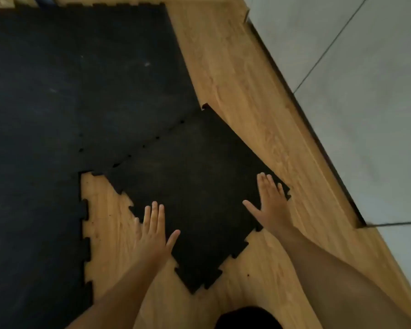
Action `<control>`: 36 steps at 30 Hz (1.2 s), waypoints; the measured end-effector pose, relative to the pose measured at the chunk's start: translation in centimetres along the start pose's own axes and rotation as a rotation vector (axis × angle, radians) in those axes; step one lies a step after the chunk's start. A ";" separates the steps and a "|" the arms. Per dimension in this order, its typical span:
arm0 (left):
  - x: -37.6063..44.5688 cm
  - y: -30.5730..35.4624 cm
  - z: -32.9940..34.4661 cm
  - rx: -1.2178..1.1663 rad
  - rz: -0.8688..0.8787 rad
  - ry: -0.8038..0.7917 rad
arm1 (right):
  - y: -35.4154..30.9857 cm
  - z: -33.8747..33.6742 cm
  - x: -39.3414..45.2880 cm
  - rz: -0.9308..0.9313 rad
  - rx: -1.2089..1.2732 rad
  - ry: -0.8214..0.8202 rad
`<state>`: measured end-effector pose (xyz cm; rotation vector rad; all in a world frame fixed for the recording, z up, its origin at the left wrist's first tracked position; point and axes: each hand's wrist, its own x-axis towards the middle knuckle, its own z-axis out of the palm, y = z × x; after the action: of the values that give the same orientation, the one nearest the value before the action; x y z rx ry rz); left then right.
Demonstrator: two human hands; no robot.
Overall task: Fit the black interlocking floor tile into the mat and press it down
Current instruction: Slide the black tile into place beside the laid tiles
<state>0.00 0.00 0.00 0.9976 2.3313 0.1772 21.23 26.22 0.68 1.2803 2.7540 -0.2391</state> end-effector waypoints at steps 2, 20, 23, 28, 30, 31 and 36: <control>2.5 0.8 1.9 0.045 -0.016 0.034 | 2.4 1.3 2.8 0.039 -0.089 0.010; 5.4 2.3 6.5 -0.427 -0.921 0.266 | 6.5 3.9 12.7 0.584 0.407 -0.323; 6.0 -1.7 4.1 -0.644 -1.043 0.268 | 6.2 4.1 10.8 0.621 0.506 -0.334; 6.3 -5.8 0.9 -0.943 -0.859 0.133 | 4.4 5.1 6.5 0.667 0.677 -0.262; 6.2 -6.7 0.0 -0.913 -0.825 0.155 | 3.3 5.5 4.7 0.684 0.719 -0.243; 6.1 -7.2 -0.5 -0.890 -0.825 0.170 | 2.7 5.7 3.7 0.691 0.738 -0.228; 3.9 -10.2 -1.6 -0.766 -0.777 0.227 | -0.7 7.2 -1.7 0.785 0.773 -0.203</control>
<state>-9.35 -4.37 -3.96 -0.3144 2.3410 0.8065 21.90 23.22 -6.12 2.2007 1.8041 -1.3183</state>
